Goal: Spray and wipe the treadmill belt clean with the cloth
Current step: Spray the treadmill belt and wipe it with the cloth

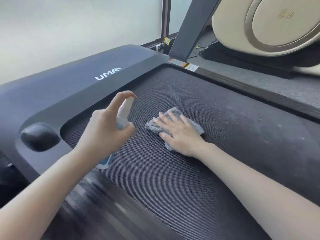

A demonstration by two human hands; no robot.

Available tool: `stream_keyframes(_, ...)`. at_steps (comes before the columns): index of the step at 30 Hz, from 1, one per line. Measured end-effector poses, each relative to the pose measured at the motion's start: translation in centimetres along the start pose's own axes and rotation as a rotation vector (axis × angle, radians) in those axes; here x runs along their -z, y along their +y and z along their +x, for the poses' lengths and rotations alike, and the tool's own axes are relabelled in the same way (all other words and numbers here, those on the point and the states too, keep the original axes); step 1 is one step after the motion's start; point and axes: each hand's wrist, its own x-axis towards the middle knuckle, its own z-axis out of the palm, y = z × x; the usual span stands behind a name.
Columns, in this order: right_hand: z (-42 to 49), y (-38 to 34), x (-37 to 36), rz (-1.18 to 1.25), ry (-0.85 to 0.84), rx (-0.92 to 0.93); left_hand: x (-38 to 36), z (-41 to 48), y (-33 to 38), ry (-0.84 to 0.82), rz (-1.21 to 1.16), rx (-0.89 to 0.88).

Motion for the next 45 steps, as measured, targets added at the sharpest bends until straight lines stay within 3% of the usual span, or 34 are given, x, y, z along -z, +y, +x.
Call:
stream_keyframes(8, -5.4, -4.9, -0.5, 0.005, -0.077, 0.297, 0.1, 0.4, 0.7, 0.003, -0.003, -0.024)
stream_keyframes(15, -8.4, -5.3, -1.2, 0.048, -0.07, 0.42, -0.1, 1.0, 1.0, 0.0, 0.004, -0.063)
stream_keyframes(19, -7.9, -5.2, -1.4, 0.022, -0.007, 0.368, -0.4, 1.4, 1.3, 0.004, 0.0, -0.062)
stream_keyframes(45, 3.0, 5.1, 1.1, -0.029, -0.01, -0.011, -3.2, 4.7, 3.5, 0.005, -0.052, -0.06)
